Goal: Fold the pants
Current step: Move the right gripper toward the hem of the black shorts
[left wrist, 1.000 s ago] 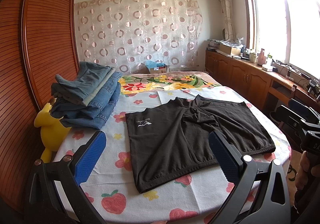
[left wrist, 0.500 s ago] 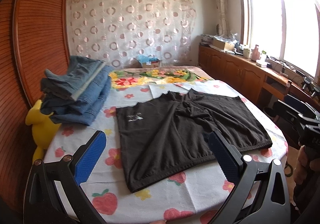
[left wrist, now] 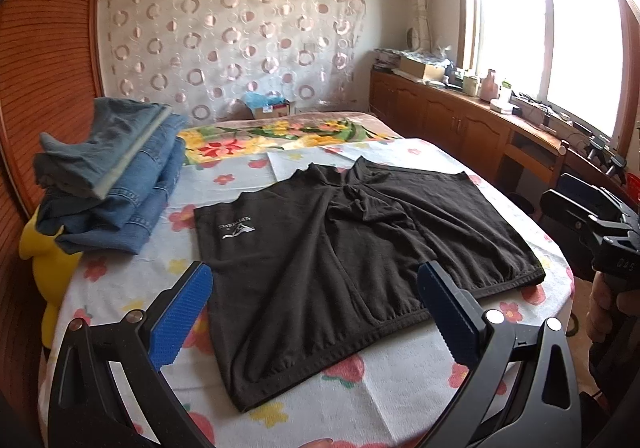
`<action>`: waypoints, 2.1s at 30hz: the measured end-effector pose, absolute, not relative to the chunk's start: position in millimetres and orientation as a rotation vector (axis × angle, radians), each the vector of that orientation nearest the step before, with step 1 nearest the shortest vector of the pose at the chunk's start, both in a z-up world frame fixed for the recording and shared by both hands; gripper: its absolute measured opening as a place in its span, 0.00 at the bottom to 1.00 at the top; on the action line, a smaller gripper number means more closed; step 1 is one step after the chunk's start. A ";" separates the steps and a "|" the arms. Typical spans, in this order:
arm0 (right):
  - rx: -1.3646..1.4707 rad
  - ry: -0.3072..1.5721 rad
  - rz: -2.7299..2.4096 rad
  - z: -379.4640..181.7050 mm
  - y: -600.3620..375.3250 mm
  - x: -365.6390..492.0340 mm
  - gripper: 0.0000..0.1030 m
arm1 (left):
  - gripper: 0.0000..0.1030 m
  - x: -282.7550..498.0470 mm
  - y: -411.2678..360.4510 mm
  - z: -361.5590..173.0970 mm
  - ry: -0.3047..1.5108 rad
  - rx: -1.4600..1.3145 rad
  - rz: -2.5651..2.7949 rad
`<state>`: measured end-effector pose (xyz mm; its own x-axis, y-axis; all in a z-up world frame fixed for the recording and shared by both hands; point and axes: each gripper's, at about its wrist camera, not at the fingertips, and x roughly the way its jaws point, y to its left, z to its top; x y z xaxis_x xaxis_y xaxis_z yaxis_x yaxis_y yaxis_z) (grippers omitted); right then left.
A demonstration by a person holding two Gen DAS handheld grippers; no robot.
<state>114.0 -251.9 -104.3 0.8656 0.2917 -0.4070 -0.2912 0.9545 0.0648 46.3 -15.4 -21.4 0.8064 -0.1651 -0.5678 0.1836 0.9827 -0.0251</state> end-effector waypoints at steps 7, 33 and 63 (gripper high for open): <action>-0.045 0.486 0.344 -106.2 -263.5 126.8 0.93 | 1.00 65.5 -22.7 -28.7 0.646 0.032 -0.226; -0.009 0.896 0.255 -86.6 -310.6 270.8 0.33 | 1.00 104.1 -27.7 -67.5 0.785 0.052 -0.236; -0.071 0.756 0.318 -25.8 -286.7 145.2 0.31 | 1.00 81.8 7.6 -85.3 0.831 0.017 -0.203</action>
